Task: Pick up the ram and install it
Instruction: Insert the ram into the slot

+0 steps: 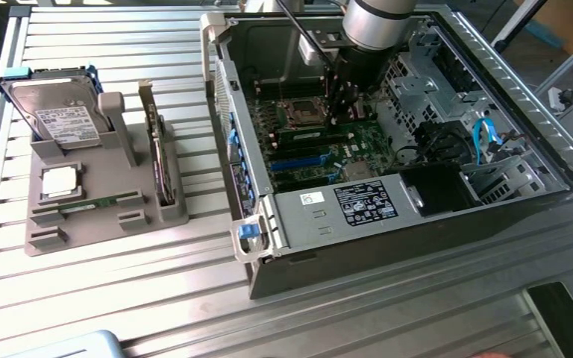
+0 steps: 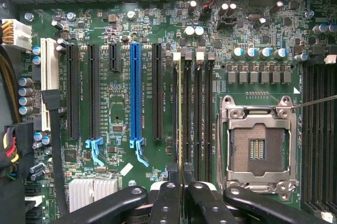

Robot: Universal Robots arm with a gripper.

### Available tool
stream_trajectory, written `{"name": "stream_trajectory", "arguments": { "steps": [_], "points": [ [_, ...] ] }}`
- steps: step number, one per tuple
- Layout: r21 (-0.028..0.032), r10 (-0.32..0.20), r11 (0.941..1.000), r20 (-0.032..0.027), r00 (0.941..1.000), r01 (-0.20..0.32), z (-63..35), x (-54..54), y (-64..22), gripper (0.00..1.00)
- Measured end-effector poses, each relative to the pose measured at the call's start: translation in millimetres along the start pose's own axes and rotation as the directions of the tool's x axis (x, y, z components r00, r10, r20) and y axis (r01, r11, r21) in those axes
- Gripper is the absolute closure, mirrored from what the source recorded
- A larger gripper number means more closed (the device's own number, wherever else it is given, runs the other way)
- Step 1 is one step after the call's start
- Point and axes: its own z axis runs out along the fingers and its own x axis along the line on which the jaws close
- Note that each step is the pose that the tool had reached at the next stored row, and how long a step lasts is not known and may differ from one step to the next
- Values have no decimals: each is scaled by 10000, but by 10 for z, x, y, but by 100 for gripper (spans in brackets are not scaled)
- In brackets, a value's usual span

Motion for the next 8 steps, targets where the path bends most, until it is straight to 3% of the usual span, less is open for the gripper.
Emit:
{"name": "stream_trajectory", "arguments": {
  "steps": [8],
  "points": [
    [-1, 0, 10000, -1, 10000, 0, 31, 0, -1, 88]
  ]
}}
